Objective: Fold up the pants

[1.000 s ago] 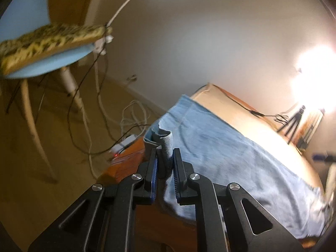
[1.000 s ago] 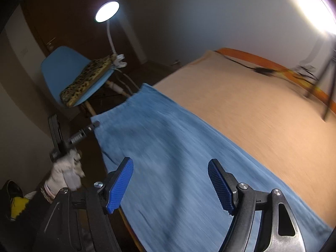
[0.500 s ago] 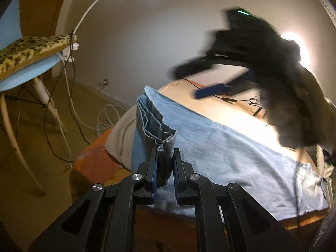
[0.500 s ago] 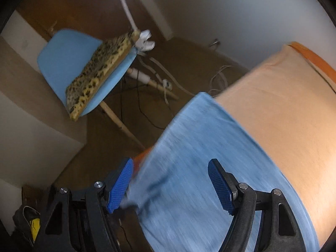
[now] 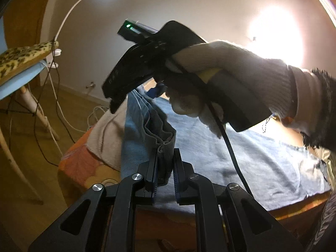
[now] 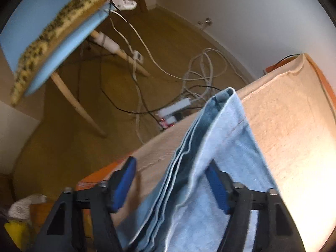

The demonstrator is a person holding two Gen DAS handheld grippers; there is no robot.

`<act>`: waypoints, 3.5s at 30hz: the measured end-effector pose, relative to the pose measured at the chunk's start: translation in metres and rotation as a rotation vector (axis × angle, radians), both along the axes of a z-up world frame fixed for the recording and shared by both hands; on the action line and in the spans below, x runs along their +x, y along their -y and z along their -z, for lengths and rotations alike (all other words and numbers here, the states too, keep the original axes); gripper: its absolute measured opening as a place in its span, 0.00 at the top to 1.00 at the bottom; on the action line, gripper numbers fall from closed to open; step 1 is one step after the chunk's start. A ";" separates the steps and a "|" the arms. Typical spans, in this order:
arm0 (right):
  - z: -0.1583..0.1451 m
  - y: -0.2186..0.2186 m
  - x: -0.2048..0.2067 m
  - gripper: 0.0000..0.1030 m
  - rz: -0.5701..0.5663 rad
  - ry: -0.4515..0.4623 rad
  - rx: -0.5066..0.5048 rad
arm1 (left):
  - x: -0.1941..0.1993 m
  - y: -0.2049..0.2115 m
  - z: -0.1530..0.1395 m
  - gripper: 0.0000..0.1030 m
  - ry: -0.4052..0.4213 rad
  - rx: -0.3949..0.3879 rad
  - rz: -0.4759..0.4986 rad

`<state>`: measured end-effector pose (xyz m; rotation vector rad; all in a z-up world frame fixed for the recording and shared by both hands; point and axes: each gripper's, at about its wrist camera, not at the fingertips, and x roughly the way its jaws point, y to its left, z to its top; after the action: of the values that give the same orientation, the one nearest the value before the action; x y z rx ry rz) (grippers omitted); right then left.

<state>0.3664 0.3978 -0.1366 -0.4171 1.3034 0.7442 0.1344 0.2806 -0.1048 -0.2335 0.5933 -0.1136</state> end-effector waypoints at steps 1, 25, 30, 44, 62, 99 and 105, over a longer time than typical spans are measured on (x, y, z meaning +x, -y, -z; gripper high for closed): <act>0.002 0.001 0.001 0.55 0.004 0.002 -0.020 | 0.002 -0.001 0.000 0.90 -0.003 0.000 0.001; -0.092 0.199 -0.006 0.94 0.298 -0.031 0.359 | -0.016 0.090 -0.080 0.90 0.022 0.064 0.177; -0.103 0.243 -0.020 0.94 0.340 -0.016 0.387 | -0.019 0.130 -0.089 0.90 -0.024 0.100 0.232; -0.112 0.347 -0.049 0.94 0.440 0.005 0.435 | -0.029 0.198 -0.112 0.90 -0.051 0.130 0.335; -0.121 0.470 -0.083 0.95 0.532 0.046 0.447 | -0.034 0.291 -0.137 0.90 -0.095 0.127 0.511; -0.100 0.786 -0.197 0.95 0.820 0.141 0.378 | -0.066 0.558 -0.103 0.90 -0.161 0.038 1.024; -0.091 0.828 -0.217 0.95 0.877 0.140 0.379 | -0.072 0.597 -0.097 0.90 -0.174 0.047 1.086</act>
<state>0.1496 -0.4299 -0.0455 0.3968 1.0357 0.1934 0.0621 -0.3165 -0.0080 0.1507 0.8436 -1.1353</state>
